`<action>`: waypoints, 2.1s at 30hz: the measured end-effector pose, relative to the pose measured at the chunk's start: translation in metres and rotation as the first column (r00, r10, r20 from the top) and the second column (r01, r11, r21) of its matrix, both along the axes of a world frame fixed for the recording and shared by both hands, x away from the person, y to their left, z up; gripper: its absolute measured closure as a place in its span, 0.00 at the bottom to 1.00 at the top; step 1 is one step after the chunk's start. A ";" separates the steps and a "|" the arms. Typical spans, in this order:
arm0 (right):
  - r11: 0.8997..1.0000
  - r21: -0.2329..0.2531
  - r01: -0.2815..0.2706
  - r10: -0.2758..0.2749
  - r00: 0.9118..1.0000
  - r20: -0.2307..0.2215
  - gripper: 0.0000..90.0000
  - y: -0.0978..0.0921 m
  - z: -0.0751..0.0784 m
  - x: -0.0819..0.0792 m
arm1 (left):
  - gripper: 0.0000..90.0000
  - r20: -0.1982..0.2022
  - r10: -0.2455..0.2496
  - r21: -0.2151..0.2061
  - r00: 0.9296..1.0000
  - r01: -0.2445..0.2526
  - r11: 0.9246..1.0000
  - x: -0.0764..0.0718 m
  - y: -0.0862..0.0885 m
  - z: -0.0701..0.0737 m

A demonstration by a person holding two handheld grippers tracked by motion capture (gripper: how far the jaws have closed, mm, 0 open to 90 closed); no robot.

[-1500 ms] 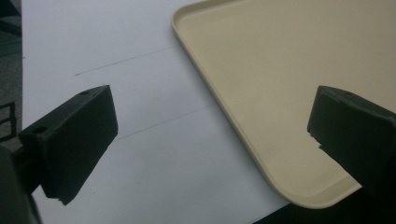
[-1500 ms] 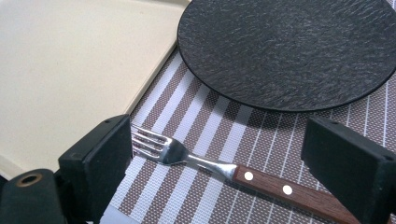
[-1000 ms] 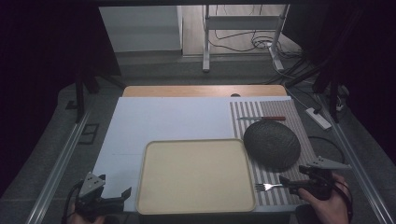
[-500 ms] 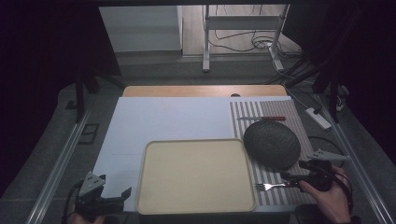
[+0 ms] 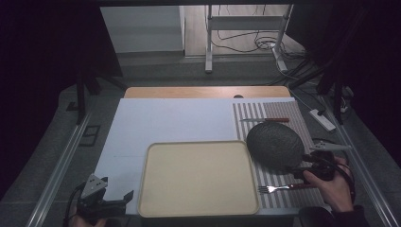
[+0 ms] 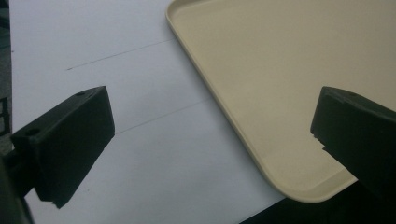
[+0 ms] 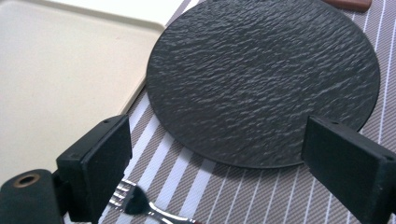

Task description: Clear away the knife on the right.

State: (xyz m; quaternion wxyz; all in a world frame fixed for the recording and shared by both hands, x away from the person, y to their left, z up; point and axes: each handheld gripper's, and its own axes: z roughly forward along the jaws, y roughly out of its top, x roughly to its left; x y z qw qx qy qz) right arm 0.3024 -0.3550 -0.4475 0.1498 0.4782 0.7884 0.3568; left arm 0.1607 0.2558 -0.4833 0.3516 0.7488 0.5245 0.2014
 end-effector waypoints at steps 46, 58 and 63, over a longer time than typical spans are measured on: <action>0.996 -0.087 0.025 -0.028 0.999 -0.032 0.06 0.007 0.000 0.128 | 0.00 -0.018 -0.017 -0.008 1.000 0.017 1.000 0.001 0.000 0.000; 0.993 -0.093 0.069 -0.073 0.996 -0.045 0.05 0.004 -0.008 0.163 | 0.00 -0.018 -0.020 -0.014 1.000 0.019 1.000 0.001 0.000 -0.001; 0.991 -0.110 0.079 -0.085 0.995 -0.053 0.07 0.001 -0.013 0.175 | 0.00 -0.018 -0.021 -0.016 1.000 0.021 1.000 0.001 0.000 -0.001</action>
